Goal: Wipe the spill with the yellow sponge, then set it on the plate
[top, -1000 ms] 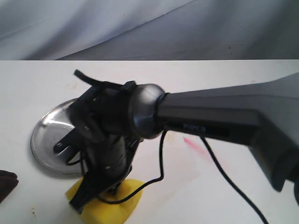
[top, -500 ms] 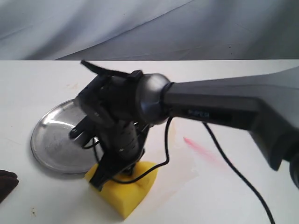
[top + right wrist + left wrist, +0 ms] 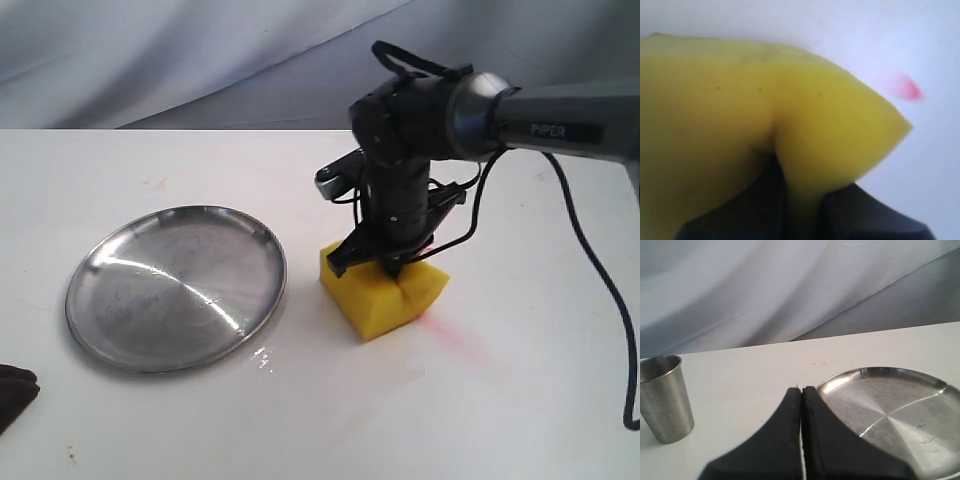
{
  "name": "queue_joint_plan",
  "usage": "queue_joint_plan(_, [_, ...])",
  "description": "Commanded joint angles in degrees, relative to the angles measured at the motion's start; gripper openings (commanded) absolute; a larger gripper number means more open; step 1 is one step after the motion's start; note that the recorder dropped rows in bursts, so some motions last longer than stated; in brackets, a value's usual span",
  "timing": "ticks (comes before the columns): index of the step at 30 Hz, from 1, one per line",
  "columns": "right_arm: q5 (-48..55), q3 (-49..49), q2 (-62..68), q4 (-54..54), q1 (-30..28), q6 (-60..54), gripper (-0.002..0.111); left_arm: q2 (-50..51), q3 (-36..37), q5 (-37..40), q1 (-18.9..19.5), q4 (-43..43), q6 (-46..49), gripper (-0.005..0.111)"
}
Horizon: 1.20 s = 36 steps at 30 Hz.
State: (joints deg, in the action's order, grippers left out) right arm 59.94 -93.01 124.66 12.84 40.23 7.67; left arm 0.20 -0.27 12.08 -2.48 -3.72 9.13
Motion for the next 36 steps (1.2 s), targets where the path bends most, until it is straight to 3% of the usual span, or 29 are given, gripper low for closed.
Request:
queue_joint_plan(1, [-1.2,-2.6,3.4,-0.2,-3.7,0.3,0.0,-0.2,0.3,-0.3,-0.3,-0.2,0.0,0.0])
queue_joint_plan(8, [5.5,-11.8,12.7,-4.0,-4.0,-2.3,0.0,-0.2,0.3,-0.3,-0.3,-0.2,0.0,0.0])
queue_joint_plan(13, [8.3,-12.4,15.8,-4.7,-1.4,-3.2,0.0,-0.2,0.3,-0.3,-0.3,-0.2,0.0,0.0])
queue_joint_plan(22, [10.0,-12.4,16.7,-5.0,8.3,-9.5,0.0,-0.2,0.3,-0.3,-0.3,-0.2,0.0,0.0])
queue_joint_plan(29, [10.0,-12.3,15.6,-13.7,18.0,-11.3,0.0,-0.2,0.3,-0.3,-0.3,-0.2,0.0,0.0])
queue_joint_plan(36, [10.0,-11.8,14.5,-14.8,20.9,-7.2,0.0,-0.2,0.3,-0.3,-0.3,-0.2,0.0,0.0])
